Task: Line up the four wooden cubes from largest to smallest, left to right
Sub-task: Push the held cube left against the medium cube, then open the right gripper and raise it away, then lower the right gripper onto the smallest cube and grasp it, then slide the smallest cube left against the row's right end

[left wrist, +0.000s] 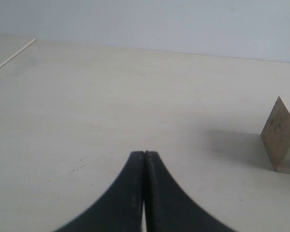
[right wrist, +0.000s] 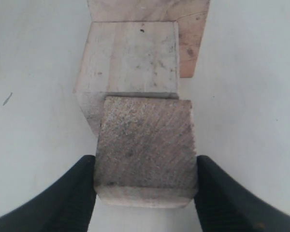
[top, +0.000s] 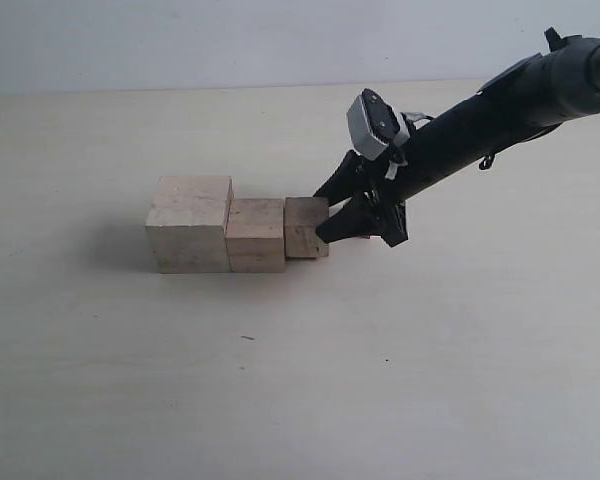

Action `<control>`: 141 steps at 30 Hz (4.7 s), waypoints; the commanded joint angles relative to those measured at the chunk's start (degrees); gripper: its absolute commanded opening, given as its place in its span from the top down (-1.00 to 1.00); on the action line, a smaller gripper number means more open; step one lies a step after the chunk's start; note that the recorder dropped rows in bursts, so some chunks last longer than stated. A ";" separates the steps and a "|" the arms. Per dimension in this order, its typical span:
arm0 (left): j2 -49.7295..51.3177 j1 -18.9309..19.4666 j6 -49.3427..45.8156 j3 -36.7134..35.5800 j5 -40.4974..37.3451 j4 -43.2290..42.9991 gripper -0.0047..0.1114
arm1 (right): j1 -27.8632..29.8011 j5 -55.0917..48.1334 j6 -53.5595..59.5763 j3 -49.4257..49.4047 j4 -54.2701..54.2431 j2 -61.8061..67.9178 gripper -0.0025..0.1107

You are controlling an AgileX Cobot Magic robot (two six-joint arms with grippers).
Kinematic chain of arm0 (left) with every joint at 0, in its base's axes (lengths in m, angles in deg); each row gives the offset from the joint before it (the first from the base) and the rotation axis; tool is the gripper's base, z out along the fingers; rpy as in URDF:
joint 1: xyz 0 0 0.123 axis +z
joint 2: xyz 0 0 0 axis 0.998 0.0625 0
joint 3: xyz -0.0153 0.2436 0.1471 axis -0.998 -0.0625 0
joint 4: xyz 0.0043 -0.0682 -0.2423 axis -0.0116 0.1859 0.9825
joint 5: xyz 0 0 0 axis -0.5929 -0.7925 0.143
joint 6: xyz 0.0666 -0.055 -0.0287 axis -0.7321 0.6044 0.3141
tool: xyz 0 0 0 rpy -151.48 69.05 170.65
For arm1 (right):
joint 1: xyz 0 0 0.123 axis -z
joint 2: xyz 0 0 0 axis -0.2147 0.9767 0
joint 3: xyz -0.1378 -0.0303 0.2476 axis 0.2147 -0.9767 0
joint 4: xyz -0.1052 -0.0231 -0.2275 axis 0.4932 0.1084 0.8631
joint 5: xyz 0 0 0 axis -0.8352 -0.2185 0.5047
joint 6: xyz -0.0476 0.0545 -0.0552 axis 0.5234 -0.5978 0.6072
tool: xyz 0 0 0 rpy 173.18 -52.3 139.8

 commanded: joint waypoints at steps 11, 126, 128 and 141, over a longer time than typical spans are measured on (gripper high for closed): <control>-0.33 -0.43 0.04 0.00 0.70 -0.15 0.92 | -0.96 -0.95 -2.19 0.00 0.04 -0.11 0.17; -0.33 -0.43 0.04 0.00 0.70 -0.15 0.92 | -4.61 7.93 -14.61 0.00 19.22 -1.47 0.96; -0.33 -0.43 0.04 0.00 0.70 -0.15 0.92 | -4.61 8.47 -14.82 0.00 19.06 -1.47 0.96; -0.33 -0.43 -0.07 0.00 0.70 -0.15 0.92 | -4.61 8.43 -15.10 0.00 16.42 -1.47 0.86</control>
